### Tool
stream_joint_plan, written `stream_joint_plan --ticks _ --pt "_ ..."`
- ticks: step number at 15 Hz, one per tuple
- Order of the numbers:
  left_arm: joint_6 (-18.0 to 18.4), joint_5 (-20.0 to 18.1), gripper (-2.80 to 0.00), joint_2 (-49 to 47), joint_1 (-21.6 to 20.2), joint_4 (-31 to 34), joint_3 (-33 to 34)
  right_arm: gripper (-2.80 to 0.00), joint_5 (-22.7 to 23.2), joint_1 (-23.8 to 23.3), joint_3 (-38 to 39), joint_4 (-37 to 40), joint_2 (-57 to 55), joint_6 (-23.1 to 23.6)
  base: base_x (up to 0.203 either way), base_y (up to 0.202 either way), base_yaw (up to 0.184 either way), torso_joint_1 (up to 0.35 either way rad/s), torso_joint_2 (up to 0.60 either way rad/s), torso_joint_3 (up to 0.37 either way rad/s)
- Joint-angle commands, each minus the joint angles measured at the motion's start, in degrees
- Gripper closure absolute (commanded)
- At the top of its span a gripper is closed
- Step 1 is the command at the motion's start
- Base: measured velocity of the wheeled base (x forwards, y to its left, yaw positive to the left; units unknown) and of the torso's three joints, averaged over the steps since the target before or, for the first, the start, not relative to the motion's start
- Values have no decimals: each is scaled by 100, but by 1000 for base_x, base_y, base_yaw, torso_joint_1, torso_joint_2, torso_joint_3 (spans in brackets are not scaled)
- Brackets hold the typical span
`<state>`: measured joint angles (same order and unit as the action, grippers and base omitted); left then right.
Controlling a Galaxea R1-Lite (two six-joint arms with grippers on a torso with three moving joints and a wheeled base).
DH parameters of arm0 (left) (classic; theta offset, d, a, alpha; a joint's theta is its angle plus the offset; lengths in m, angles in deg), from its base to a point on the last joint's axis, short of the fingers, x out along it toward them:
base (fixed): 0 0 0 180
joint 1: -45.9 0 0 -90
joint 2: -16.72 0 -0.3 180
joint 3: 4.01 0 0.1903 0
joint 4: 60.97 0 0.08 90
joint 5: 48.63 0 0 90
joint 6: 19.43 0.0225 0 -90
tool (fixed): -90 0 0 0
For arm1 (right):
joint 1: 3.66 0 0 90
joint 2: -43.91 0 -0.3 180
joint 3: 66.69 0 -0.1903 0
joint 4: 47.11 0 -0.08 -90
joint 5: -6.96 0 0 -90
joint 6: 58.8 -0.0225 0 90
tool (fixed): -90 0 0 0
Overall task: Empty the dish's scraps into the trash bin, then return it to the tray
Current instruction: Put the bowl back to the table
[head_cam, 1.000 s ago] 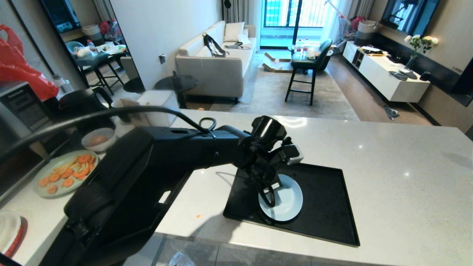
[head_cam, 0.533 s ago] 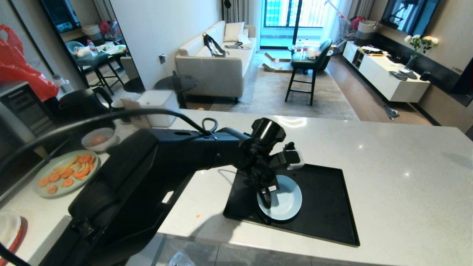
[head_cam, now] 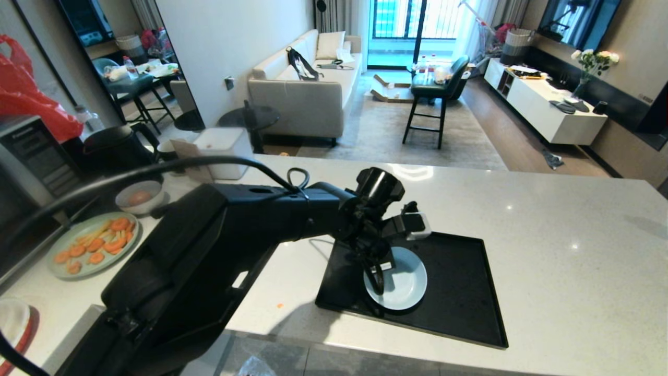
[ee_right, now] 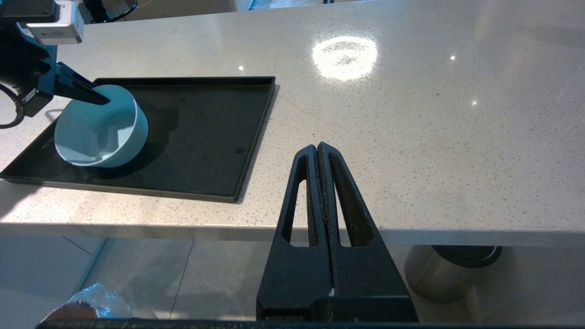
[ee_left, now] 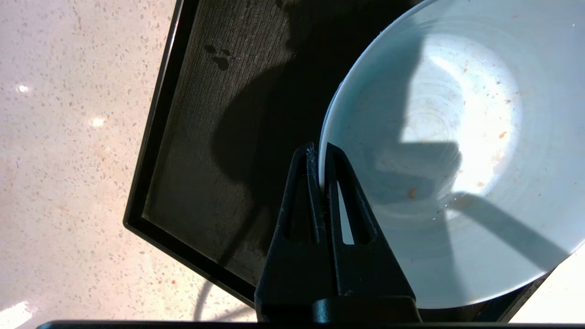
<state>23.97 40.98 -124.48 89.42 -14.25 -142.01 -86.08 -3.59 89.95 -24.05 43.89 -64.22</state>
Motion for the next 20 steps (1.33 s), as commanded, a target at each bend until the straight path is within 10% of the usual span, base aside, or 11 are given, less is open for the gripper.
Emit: stream_joint_plan --ticks 1,20 --pt "110 40 0 78 -10 39 2 0 -3 1 -8 -4 2 -2 0 0 0 0 0 0" --pt "1580 552 0 218 -221 639 2 0 -3 1 0 -4 2 -2 0 0 0 0 0 0"
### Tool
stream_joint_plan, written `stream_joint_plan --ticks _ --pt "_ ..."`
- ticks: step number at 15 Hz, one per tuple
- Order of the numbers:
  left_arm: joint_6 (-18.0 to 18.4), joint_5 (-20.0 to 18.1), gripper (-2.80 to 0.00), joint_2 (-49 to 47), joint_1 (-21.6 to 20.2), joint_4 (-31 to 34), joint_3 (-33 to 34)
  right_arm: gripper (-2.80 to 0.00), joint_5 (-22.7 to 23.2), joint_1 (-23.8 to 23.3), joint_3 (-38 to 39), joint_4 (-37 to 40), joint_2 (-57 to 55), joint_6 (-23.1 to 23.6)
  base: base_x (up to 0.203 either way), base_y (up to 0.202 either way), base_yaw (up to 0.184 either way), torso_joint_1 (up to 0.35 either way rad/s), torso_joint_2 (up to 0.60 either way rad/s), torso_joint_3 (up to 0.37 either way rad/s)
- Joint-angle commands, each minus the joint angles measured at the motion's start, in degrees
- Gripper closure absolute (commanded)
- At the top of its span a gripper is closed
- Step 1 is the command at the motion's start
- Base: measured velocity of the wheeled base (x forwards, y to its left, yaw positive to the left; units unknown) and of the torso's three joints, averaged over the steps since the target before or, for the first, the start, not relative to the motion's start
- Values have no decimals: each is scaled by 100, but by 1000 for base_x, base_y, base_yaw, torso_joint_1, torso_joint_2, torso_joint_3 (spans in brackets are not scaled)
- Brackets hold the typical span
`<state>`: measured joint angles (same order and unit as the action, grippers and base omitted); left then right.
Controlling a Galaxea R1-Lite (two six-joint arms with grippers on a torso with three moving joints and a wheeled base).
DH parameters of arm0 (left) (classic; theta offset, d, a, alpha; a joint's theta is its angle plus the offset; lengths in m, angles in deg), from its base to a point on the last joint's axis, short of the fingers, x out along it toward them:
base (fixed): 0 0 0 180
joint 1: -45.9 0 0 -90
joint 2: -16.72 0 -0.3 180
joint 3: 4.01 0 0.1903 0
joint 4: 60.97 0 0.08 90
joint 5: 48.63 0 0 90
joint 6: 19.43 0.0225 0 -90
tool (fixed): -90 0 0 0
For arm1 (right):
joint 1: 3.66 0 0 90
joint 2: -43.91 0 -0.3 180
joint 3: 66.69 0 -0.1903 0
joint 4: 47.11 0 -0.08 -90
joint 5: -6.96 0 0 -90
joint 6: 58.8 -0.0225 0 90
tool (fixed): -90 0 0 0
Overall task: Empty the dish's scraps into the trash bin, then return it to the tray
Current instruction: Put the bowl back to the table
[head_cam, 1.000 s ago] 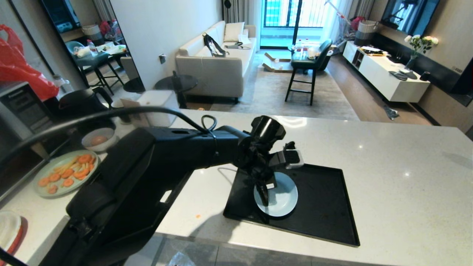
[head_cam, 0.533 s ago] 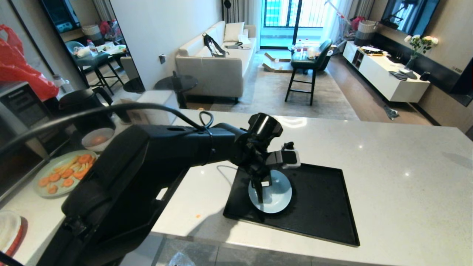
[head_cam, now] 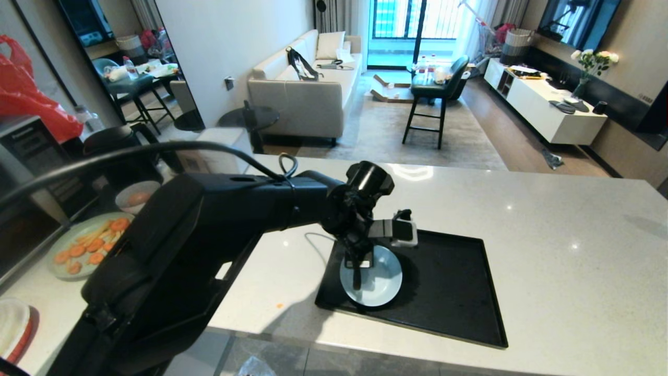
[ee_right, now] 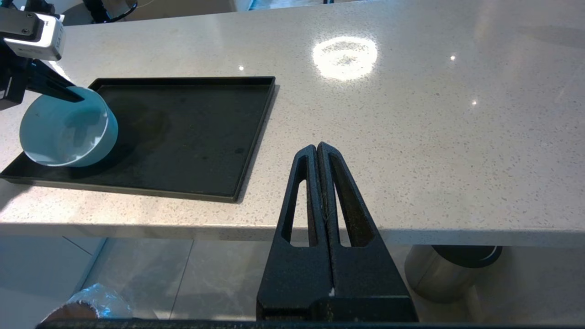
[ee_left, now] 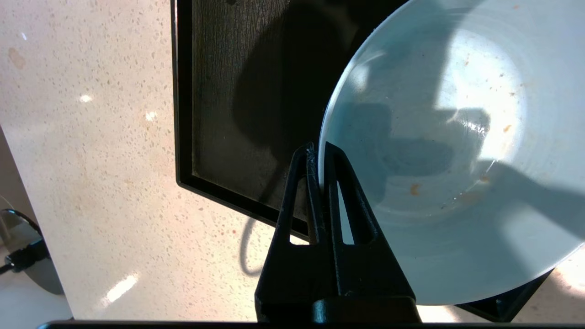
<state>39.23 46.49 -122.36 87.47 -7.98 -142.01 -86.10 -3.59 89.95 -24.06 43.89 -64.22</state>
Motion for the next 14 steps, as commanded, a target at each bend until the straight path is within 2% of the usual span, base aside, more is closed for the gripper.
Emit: stream_joint_plan --ticks 1,5,14 --pt "67 -11 0 4 -35 0 2 0 -2 1 0 -4 2 -2 0 0 0 0 0 0" --pt "273 -45 0 -22 -5 31 3 0 0 1 0 -4 2 -2 0 0 0 0 0 0" --pt "278 -125 0 -40 35 87 11 0 -2 1 -3 -4 2 -2 0 0 0 0 0 0"
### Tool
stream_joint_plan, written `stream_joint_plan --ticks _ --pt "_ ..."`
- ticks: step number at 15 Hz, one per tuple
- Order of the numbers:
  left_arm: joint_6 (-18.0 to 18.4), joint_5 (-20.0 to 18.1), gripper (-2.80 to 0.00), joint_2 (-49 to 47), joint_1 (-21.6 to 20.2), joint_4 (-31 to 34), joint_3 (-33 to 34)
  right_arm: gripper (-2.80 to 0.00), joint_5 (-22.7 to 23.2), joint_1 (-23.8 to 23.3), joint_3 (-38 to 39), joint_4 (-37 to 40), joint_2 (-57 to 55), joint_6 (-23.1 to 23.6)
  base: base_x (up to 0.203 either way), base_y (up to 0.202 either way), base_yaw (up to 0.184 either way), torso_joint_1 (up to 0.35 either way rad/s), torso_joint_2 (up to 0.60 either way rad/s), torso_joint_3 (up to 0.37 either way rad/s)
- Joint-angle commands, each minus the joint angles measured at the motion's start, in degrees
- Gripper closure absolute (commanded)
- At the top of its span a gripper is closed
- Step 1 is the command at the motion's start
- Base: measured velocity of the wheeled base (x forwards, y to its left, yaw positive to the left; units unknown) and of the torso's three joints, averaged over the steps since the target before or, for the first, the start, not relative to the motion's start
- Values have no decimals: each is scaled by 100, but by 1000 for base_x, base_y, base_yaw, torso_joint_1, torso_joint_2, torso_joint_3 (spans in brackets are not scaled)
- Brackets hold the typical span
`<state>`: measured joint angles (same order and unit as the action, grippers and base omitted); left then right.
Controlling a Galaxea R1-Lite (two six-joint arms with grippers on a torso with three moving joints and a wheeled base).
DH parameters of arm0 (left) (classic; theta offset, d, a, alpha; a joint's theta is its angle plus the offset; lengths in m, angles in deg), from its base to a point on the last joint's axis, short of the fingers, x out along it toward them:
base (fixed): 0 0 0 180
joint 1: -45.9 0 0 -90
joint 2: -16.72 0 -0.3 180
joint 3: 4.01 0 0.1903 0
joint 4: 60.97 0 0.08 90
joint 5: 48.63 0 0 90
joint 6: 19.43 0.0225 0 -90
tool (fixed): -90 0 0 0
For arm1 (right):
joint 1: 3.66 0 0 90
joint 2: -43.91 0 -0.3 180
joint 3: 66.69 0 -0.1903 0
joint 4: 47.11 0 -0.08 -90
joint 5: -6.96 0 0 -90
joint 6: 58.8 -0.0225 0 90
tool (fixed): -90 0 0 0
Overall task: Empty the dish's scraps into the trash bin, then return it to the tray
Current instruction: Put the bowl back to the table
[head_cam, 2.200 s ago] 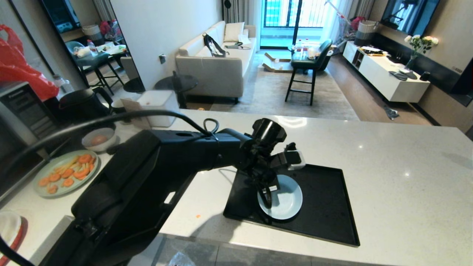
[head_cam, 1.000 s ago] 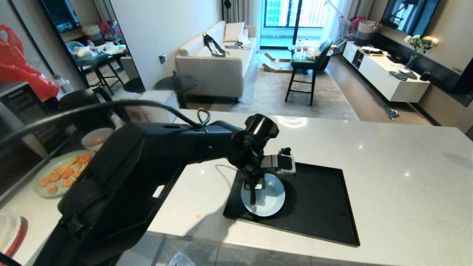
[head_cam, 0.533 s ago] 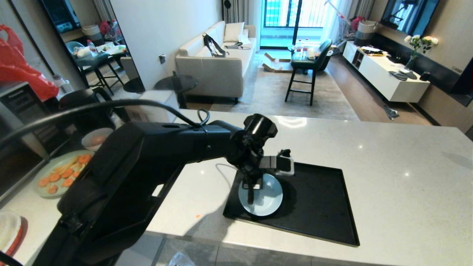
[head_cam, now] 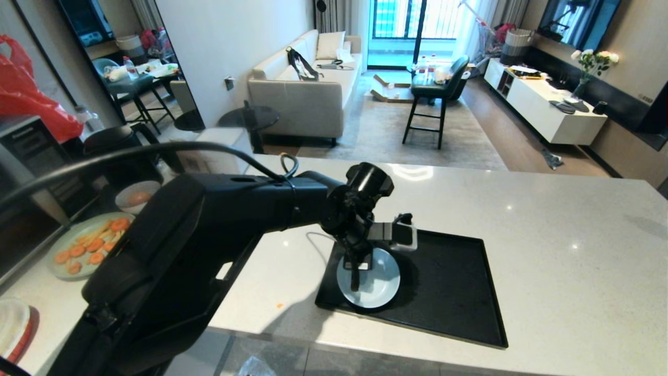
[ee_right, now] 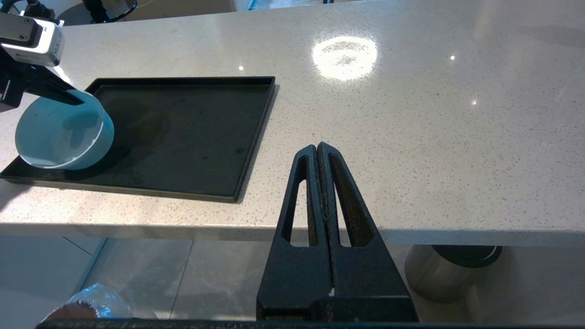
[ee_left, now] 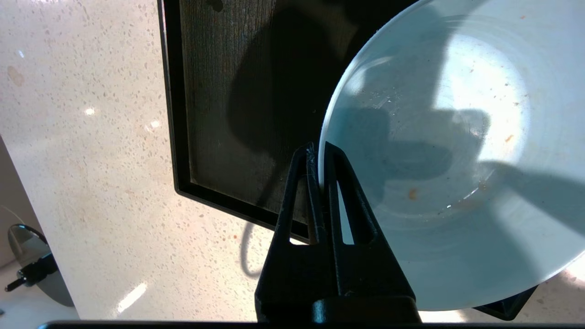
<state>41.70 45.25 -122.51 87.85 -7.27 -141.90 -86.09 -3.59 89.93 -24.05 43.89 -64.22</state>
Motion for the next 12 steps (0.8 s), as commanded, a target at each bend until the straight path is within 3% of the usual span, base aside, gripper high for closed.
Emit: stream_joint_plan --ticks 1,4,5,12 --pt "30 -1 0 -25 6 17 0 0 -2 1 2 -5 2 -2 0 0 0 0 0 0" --pt "30 -1 0 -16 15 45 0 0 -2 1 2 -5 2 -2 0 0 0 0 0 0" --pt "30 -1 -280 -8 15 62 -7 0 -2 1 -5 -5 2 -2 0 0 0 0 0 0" --pt "-239 -78 -280 -8 154 -111 -9 0 -2 1 2 -5 2 -2 0 0 0 0 0 0"
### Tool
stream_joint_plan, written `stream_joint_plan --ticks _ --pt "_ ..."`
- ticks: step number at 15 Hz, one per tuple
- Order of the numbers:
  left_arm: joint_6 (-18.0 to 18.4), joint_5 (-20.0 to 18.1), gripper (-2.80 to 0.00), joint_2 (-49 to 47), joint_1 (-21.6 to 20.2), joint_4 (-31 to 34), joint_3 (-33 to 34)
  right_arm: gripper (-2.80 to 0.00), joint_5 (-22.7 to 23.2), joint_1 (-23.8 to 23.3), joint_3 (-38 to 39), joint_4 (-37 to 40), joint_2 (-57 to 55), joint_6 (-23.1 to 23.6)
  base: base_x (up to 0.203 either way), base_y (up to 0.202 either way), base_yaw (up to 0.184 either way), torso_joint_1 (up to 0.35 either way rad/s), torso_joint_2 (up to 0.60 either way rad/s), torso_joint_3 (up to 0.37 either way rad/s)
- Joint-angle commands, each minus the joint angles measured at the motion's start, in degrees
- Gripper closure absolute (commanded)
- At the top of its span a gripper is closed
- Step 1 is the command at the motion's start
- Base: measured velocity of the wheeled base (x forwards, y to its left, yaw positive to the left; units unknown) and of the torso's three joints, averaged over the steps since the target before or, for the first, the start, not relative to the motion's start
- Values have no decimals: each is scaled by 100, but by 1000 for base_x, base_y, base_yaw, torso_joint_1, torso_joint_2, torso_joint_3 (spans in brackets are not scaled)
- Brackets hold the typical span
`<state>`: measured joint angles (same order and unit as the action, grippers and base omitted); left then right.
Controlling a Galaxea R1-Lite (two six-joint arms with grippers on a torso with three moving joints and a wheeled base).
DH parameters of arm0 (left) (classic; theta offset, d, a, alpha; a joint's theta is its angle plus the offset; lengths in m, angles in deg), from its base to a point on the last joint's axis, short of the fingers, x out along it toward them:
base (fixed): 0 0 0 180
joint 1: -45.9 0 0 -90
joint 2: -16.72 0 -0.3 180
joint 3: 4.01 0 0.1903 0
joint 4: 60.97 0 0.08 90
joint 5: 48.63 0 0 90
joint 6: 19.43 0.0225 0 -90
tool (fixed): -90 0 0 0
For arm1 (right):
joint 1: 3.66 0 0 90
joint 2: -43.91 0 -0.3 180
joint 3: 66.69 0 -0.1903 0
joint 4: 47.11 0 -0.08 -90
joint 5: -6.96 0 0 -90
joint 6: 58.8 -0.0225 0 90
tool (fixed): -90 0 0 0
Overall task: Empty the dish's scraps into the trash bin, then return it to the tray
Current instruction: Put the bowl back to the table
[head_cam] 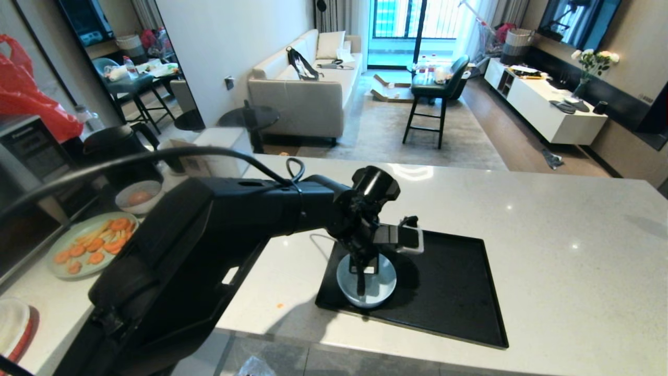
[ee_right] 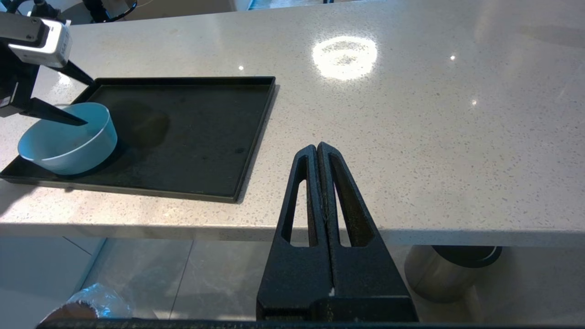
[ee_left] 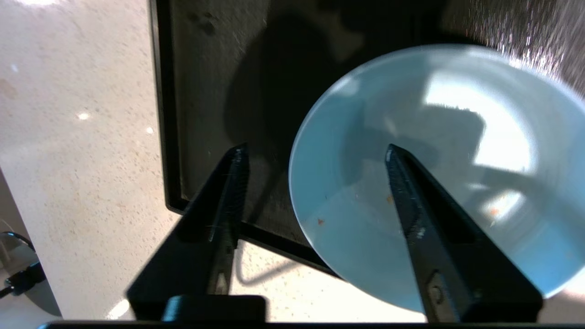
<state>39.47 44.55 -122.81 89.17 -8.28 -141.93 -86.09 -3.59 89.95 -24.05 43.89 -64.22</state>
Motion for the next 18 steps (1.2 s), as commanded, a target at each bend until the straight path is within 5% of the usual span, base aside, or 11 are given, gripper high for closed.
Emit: stream_joint_plan --ticks 1,10,11,18 --pt "-135 -29 -280 51 41 -88 -1 0 -3 1 0 -5 2 -2 0 0 0 0 0 0" --pt "-1560 -293 -280 997 3 -126 106 0 -3 1 0 -5 2 -2 0 0 0 0 0 0" --pt "-1667 -298 0 1161 -27 -122 182 0 -3 1 0 -5 2 -2 0 0 0 0 0 0" --pt "-2553 -300 0 2214 -34 -264 297 0 -3 1 0 -5 2 -2 0 0 0 0 0 0"
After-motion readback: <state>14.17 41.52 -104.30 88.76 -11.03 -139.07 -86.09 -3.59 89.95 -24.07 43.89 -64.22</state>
